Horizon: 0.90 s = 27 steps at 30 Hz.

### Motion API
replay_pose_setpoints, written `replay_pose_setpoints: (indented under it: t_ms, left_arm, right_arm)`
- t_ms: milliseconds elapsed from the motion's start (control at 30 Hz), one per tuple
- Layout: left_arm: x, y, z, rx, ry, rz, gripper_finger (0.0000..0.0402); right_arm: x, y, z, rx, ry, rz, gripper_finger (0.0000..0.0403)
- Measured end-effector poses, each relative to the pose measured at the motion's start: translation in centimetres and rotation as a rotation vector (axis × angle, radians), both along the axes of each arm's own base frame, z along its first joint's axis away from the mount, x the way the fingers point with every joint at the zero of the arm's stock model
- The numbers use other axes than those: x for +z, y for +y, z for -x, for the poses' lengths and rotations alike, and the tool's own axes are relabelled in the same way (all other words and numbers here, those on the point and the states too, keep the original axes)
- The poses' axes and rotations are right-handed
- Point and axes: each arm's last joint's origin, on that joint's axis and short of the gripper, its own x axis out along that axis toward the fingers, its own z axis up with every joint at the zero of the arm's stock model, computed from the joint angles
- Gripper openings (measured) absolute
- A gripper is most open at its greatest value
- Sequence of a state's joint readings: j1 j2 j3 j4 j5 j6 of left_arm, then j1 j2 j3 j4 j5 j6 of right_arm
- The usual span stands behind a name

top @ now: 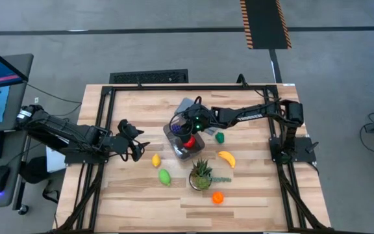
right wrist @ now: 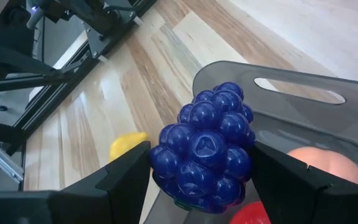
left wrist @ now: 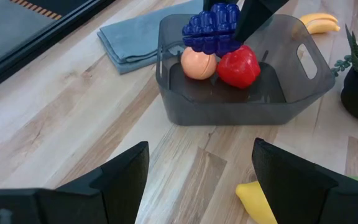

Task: Pick and placing Produce into tupperware
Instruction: Put the violet grapes into the black bin

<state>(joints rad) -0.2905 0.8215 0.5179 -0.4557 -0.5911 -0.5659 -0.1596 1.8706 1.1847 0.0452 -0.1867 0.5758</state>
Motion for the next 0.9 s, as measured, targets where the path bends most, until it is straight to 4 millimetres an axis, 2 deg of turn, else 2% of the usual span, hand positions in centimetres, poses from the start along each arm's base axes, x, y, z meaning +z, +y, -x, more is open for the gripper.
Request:
replay_pose_setpoints:
  t_ms: [567, 667, 900]
  left_arm:
    - [0.0, 0.0, 0.0, 0.0, 0.0, -0.001, 0.0273]
    - [0.0, 0.0, 0.0, 0.003, -0.001, -0.003, 0.0273]
    - [0.0, 0.0, 0.0, 0.005, 0.0, -0.013, 0.0273]
  right_arm:
    - [0.0, 0.2, 0.0, -0.001, 0.002, -0.002, 0.0285]
    - [-0.1, 0.5, 0.1, -0.014, 0.053, 0.011, 0.0285]
    - [1.6, 1.0, -0.7, -0.01, 0.059, 0.121, 0.0272]
